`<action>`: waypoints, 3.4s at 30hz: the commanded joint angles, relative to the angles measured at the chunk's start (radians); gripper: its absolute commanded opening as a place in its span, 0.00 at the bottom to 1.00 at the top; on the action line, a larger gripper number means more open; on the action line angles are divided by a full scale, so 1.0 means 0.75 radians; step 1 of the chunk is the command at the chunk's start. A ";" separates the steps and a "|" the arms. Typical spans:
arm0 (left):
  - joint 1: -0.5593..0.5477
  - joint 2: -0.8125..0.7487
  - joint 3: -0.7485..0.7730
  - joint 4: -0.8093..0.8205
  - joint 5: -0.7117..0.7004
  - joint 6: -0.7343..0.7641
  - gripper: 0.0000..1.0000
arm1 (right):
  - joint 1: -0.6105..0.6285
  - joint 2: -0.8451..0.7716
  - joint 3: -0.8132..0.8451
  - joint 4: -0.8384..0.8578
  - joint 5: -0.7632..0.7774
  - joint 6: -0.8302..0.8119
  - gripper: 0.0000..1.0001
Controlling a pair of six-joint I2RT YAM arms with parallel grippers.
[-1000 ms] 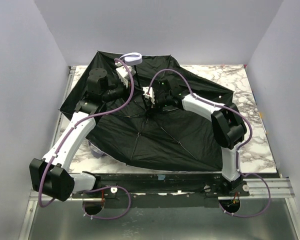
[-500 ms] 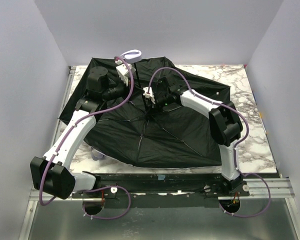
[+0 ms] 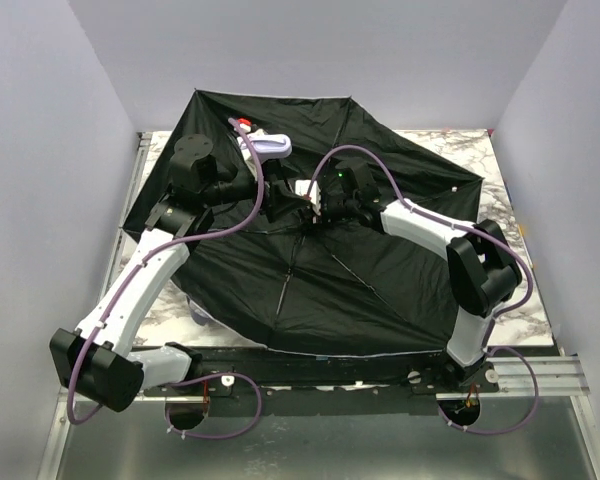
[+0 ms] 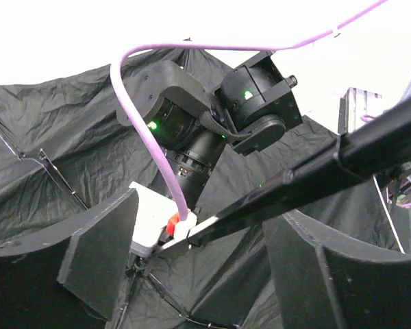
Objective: Open the umbrella
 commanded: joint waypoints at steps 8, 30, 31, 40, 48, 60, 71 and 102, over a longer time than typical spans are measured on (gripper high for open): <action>-0.032 -0.316 -0.025 -0.143 0.125 0.340 0.99 | -0.022 -0.028 -0.125 0.052 0.241 0.063 0.01; -0.024 -0.745 -0.501 -0.325 -0.204 0.286 0.99 | -0.023 -0.228 -0.218 0.289 0.327 0.160 0.01; -0.016 -0.760 -0.508 -0.317 -0.218 0.242 0.99 | -0.024 -0.240 -0.222 0.293 0.345 0.160 0.01; 0.257 -0.707 -0.394 -0.399 -0.164 -0.272 0.99 | -0.024 -0.447 -0.338 0.321 0.460 0.001 0.01; 0.343 -0.355 0.067 -0.649 -0.235 -0.181 0.99 | -0.016 -0.328 -0.279 0.020 0.307 -0.060 0.01; 0.263 0.110 0.732 -1.034 -0.286 0.126 0.99 | -0.020 0.006 -0.024 -0.269 0.158 0.034 0.01; 0.524 -0.138 -0.025 0.168 -0.080 -0.428 0.99 | -0.071 -0.125 -0.179 0.244 0.052 0.734 0.08; 0.427 -0.296 -0.477 0.157 -0.265 -0.554 0.99 | 0.541 -0.504 0.182 -0.775 1.071 -1.168 0.85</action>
